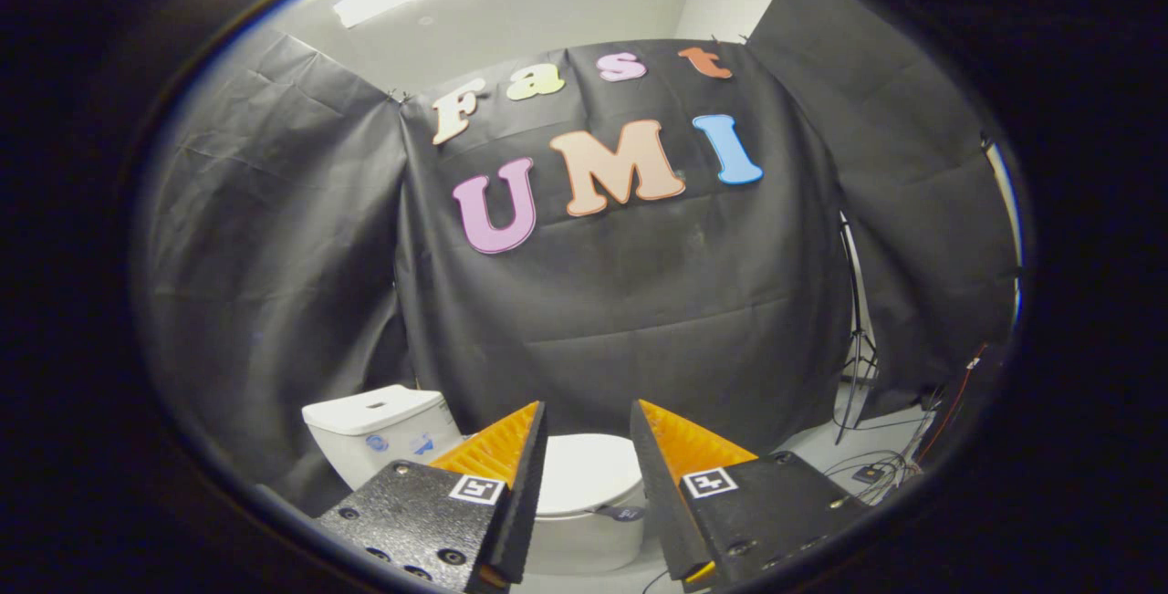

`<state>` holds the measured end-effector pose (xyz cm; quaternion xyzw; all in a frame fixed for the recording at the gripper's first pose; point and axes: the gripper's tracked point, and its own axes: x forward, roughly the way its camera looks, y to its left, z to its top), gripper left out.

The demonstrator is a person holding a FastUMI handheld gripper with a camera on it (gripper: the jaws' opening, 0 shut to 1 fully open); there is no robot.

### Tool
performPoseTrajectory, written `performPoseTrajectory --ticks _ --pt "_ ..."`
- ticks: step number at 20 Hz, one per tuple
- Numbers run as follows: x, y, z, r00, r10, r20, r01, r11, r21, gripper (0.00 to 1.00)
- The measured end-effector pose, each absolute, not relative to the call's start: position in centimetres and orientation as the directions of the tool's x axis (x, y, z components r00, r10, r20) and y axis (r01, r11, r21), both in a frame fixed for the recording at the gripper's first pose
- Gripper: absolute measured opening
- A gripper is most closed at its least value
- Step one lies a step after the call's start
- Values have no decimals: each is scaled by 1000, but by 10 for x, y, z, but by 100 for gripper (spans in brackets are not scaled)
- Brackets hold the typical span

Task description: Open the toilet lid.

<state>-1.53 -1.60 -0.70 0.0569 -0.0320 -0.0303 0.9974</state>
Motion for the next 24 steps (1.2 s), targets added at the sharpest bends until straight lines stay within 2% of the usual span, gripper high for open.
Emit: performPoseTrajectory --ticks 15,24 --pt "-10 -22 -13 996 -66 62 54 983 173 56" --pt "19 -52 -36 985 -150 82 103 906 411 57"
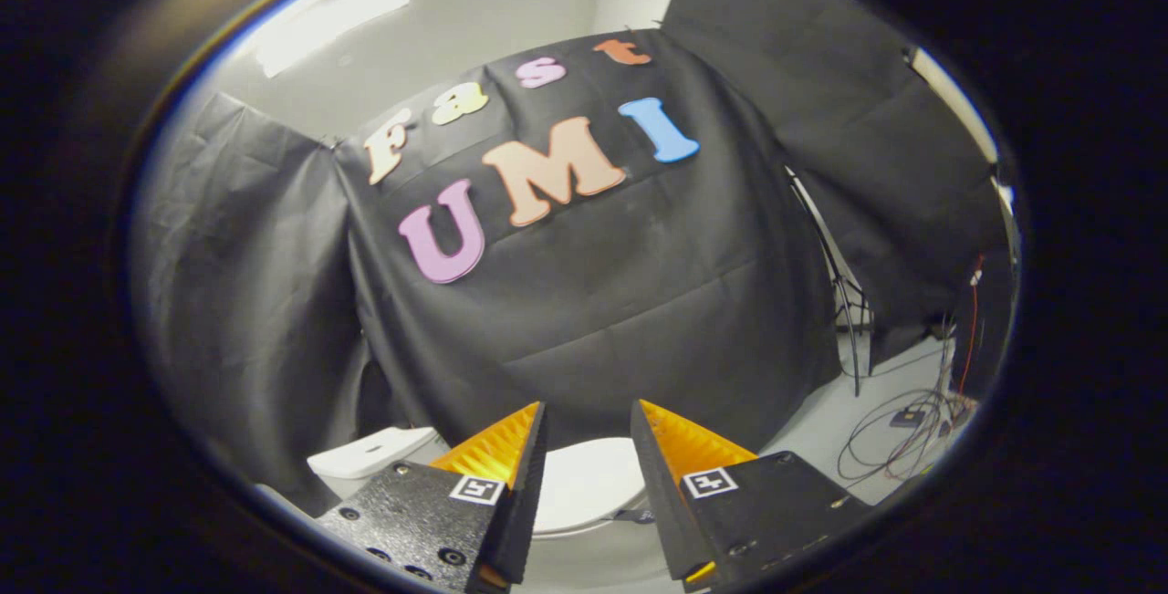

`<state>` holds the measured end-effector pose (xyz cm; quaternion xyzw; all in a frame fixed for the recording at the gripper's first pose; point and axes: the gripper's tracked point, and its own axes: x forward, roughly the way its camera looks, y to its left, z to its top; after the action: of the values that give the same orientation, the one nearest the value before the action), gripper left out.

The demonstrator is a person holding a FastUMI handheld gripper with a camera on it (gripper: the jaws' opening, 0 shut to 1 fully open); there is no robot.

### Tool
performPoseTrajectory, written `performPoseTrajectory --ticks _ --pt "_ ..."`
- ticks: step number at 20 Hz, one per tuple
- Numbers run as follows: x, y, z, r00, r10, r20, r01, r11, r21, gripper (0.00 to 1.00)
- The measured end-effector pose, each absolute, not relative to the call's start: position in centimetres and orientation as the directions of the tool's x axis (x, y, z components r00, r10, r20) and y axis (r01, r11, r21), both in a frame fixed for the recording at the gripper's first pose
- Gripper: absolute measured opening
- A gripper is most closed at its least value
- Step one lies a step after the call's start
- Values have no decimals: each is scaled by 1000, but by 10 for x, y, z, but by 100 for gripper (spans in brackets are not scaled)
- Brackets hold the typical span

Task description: Open the toilet lid.

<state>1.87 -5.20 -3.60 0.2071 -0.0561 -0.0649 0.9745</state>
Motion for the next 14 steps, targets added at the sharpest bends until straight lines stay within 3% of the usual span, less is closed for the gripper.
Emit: performPoseTrajectory --ticks 14 --pt "105 -61 -191 982 -176 -74 150 472 869 57"
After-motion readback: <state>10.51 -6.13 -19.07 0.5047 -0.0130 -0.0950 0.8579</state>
